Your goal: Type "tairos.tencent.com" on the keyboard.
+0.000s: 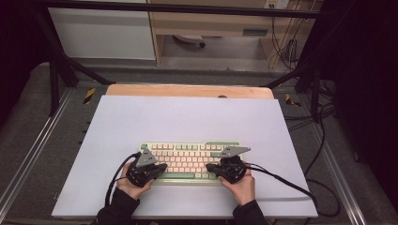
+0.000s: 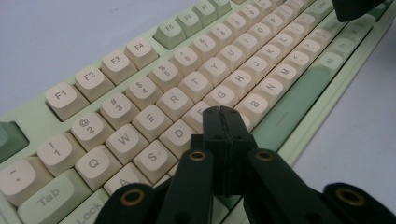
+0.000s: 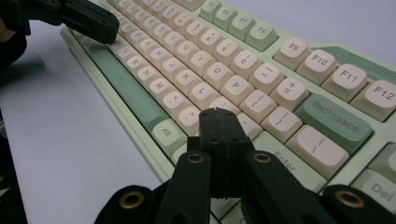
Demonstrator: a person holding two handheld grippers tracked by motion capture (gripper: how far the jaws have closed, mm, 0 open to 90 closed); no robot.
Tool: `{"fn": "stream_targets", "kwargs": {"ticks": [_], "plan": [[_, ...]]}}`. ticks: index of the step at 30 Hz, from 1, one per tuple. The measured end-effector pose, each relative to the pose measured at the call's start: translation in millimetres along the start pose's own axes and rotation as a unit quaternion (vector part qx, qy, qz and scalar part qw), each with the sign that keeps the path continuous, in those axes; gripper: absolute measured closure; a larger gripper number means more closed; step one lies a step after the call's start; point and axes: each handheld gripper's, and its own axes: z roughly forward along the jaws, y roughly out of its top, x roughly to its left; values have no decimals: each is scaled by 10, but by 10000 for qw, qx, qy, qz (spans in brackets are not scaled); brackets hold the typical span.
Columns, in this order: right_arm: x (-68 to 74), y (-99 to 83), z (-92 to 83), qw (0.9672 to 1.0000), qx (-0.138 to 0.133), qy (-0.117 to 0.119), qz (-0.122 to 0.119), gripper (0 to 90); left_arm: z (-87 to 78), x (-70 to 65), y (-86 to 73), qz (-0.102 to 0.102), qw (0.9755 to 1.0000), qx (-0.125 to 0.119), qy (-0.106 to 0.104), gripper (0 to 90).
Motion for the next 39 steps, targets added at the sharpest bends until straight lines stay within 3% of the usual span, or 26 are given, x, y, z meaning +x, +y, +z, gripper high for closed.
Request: {"fn": "stream_targets", "kwargs": {"ticks": [13, 28, 39], "plan": [[-2, 10, -15, 10000, -38, -5, 2, 900, 22, 6, -19, 9, 10000, 35, 10, 900], [0, 31, -27, 10000, -90, -11, 40, 900, -230, 123, -60, -116, 9996, -223, 91, 900], [39, 100, -11, 9999, -151, -17, 57, 900, -308, 188, -115, -186, 9995, -247, 117, 899]]}}
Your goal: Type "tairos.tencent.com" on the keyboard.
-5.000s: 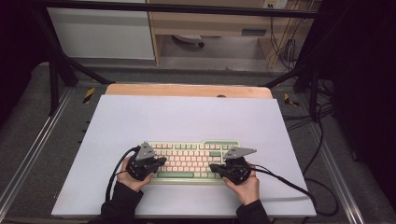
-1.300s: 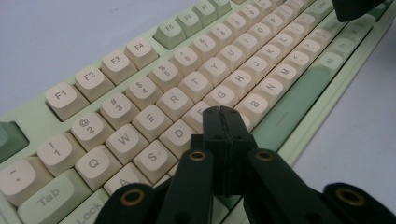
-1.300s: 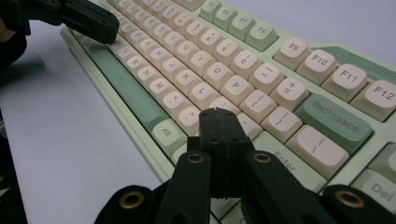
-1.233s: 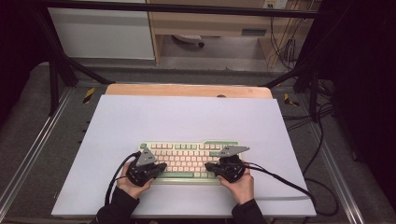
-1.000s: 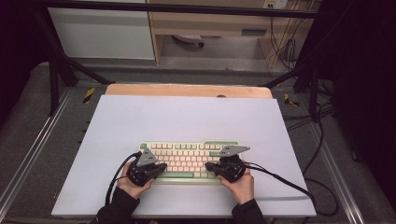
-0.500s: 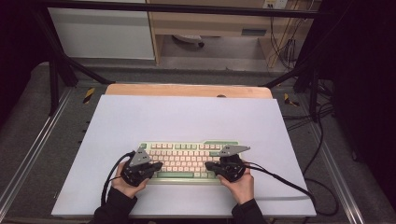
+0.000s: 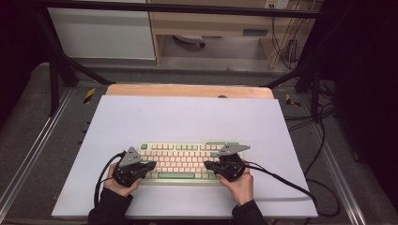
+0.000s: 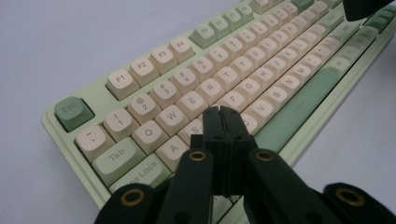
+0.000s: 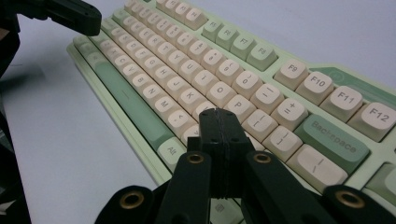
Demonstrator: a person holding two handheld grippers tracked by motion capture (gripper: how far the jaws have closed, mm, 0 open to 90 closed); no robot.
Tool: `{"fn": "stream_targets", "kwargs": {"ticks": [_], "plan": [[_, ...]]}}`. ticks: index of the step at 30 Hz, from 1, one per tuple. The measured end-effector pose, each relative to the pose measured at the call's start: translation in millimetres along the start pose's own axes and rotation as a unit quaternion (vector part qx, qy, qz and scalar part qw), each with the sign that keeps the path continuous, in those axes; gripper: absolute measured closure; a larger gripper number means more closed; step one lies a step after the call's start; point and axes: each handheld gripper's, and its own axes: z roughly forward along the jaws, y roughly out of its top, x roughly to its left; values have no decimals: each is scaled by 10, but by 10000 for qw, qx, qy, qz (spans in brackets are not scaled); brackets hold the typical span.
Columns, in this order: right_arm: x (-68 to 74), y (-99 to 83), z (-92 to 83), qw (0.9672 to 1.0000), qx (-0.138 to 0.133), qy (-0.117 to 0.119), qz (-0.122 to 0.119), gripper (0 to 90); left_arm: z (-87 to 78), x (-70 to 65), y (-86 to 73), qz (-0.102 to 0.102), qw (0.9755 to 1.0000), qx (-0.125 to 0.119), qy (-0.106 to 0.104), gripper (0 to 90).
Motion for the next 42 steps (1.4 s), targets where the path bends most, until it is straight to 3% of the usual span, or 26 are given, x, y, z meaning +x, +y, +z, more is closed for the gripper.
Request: {"fn": "stream_targets", "kwargs": {"ticks": [11, 23, 35, 42], "plan": [[48, 97, 124, 10000, 1, -16, 9, 900, -51, 75, -71, -70, 10000, 15, 63, 899], [106, 247, 406, 9999, 87, -64, 5, 900, -95, 120, -101, -120, 9999, -24, 79, 899], [42, 237, 520, 9993, 239, -259, 96, 900, -98, 123, -99, -124, 9999, -27, 85, 899], [31, 226, 536, 9994, 251, -245, 52, 900, -90, 121, -101, -119, 9999, -6, 85, 899]]}}
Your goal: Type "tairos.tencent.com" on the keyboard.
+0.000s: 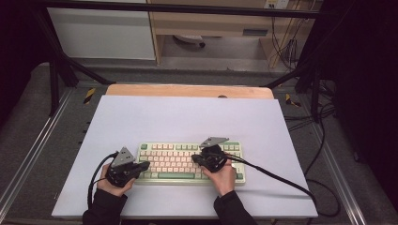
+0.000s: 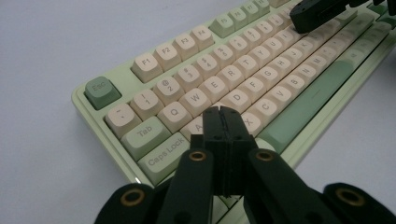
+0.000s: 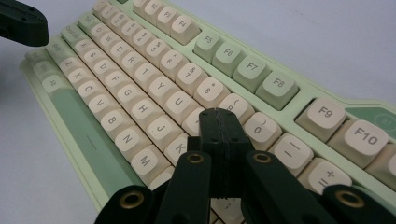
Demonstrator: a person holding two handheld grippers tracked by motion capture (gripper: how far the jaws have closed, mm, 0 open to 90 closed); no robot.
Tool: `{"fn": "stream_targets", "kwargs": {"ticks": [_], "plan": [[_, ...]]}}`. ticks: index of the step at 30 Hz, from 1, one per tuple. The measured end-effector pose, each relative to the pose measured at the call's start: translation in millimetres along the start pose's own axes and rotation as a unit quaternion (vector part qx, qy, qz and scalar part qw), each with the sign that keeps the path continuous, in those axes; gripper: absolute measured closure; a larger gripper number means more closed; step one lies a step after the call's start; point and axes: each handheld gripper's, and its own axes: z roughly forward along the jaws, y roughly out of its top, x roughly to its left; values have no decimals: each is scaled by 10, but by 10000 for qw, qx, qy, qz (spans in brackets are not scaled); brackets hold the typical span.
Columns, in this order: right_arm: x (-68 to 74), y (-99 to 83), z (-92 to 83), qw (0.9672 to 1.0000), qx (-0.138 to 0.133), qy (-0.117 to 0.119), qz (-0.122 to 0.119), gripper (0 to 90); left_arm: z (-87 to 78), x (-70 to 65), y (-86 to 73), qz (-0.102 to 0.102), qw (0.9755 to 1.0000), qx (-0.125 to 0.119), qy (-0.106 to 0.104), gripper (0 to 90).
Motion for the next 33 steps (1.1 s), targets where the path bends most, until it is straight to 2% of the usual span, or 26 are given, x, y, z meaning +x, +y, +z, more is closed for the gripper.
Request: {"fn": "stream_targets", "kwargs": {"ticks": [8, 26, 33], "plan": [[2, -9, 14, 10000, 30, -4, -13, 900, 0, 0, 1, 1, 10000, -3, -2, 899], [85, 46, -228, 9997, -171, 114, -166, 900, 1, 9, -1, -10, 10000, -1, 8, 899], [146, 31, -239, 9995, -160, 218, -178, 900, 8, 4, -2, -3, 10000, 8, 4, 900]]}}
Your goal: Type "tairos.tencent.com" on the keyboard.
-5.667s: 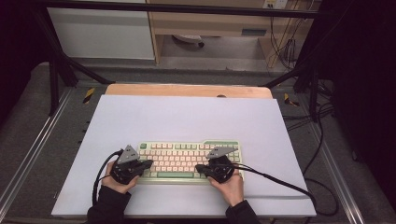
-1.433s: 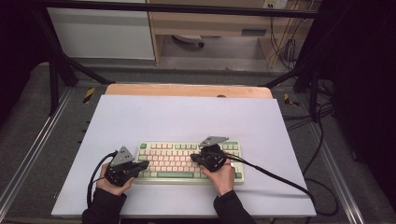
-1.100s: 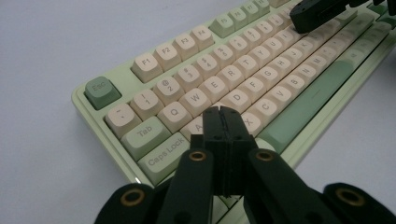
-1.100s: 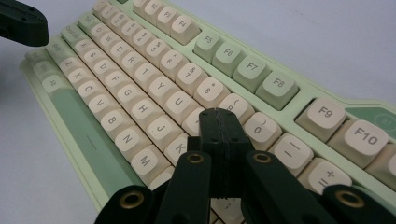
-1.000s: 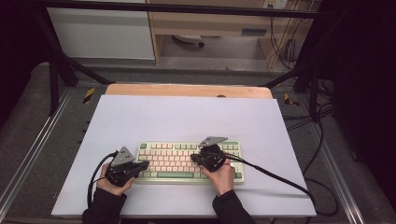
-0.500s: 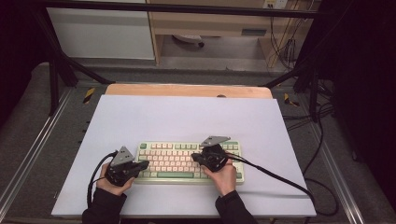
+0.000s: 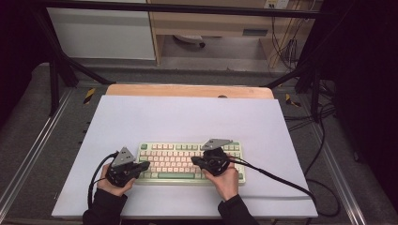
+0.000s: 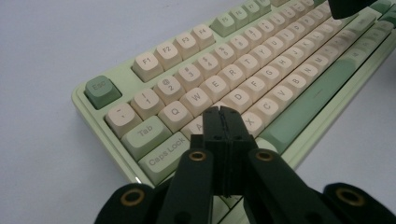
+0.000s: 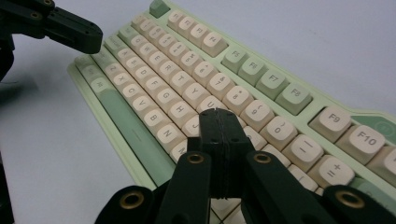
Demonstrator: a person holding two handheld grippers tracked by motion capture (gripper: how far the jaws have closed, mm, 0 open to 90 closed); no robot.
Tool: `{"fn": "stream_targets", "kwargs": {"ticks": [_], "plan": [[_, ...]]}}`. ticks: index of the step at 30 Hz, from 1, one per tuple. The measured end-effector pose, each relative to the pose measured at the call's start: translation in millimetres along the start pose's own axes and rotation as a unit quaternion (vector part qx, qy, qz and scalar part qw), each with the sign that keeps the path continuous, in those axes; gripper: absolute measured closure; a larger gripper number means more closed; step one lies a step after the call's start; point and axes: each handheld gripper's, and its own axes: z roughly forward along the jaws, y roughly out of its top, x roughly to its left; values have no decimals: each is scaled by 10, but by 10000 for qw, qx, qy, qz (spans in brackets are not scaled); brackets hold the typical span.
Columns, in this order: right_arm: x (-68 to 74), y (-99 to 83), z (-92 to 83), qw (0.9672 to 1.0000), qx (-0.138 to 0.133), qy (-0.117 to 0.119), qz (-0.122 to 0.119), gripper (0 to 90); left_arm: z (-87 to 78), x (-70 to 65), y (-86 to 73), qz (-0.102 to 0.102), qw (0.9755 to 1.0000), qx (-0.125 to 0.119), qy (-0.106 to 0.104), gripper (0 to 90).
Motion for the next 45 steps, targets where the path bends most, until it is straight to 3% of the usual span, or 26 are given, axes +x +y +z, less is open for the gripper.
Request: {"fn": "stream_targets", "kwargs": {"ticks": [15, 35, 45], "plan": [[110, -40, 143, 9997, 133, 189, -65, 900, -4, 1, 1, -1, 10000, -6, 2, 899], [136, -135, 254, 9993, 281, 213, -91, 900, 1, -7, 2, 11, 10000, 0, -7, 899], [113, -89, 63, 9997, 133, 149, -162, 900, -32, 1, 11, -2, 10000, -54, -7, 899]]}}
